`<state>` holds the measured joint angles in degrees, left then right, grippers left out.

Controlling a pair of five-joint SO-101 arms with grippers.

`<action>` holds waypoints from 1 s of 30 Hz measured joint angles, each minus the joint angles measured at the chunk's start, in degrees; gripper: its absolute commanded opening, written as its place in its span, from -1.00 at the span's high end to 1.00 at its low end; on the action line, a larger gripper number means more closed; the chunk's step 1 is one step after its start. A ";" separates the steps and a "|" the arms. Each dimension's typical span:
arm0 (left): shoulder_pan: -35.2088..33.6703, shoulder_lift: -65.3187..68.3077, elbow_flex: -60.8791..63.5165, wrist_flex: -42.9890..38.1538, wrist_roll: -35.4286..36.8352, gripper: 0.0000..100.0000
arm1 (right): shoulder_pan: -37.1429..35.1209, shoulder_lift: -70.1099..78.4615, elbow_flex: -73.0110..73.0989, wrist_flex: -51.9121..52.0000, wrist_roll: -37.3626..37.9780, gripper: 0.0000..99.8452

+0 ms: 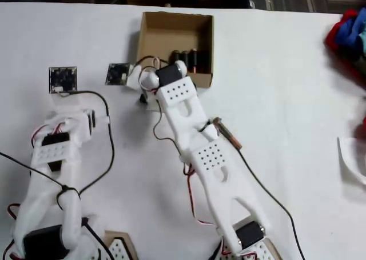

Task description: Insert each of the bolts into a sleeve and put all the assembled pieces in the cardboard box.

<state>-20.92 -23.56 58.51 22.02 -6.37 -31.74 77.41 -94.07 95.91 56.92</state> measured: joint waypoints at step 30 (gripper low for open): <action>0.00 0.00 0.00 0.00 0.00 0.68 | -2.99 5.63 -1.58 -3.87 -5.89 0.83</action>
<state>-20.92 -23.56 58.51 22.02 -6.37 -34.73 83.03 -95.65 92.04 51.03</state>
